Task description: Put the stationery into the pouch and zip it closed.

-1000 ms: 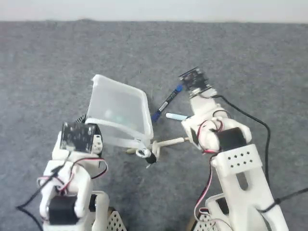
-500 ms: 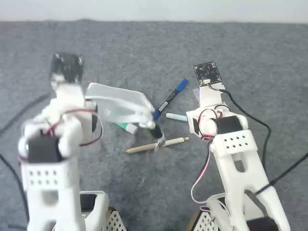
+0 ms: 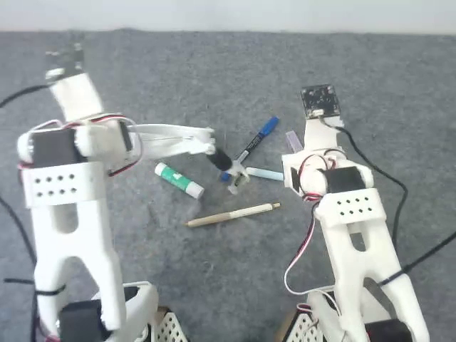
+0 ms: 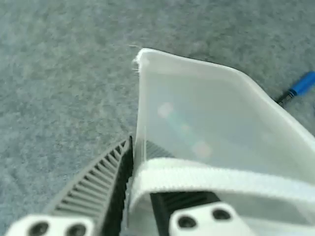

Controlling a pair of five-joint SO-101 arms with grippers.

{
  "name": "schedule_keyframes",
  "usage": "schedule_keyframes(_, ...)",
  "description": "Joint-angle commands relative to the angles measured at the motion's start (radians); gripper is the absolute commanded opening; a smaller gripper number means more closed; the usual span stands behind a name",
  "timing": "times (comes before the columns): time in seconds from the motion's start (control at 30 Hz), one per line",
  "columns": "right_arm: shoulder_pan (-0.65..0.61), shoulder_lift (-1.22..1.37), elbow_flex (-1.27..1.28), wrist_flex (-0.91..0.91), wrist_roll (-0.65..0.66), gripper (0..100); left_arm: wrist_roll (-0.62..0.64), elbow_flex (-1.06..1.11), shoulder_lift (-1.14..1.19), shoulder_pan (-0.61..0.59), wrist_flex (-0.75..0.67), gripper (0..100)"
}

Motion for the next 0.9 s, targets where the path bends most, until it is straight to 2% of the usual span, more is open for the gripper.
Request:
schedule_keyframes(0.0, 0.008, 0.001, -0.146, 0.079, -0.005, 15.4, 0.020, -0.016, 0.002, -0.044, -0.003, 2)
schedule_keyframes(0.17, 0.005, 0.001, -0.278, 0.140, 0.083, 15.4, 0.021, 0.050, 0.000, -0.054, -0.041, 1)
schedule_keyframes(0.33, 0.004, 0.065, -0.387, 0.150, 0.087, 15.4, 0.021, 0.058, 0.000, -0.054, -0.043, 2)
schedule_keyframes(0.57, 0.004, 0.354, -0.606, 0.177, 0.130, 15.4, 0.025, 0.061, 0.000, -0.068, -0.044, 2)
schedule_keyframes(0.7, 0.005, 0.521, -0.733, 0.216, 0.152, 15.4, 0.097, 0.061, 0.003, -0.100, -0.057, 1)
schedule_keyframes(0.87, 0.005, 0.688, -0.827, 0.248, 0.153, 15.4, 0.114, 0.059, 0.000, -0.138, -0.057, 1)
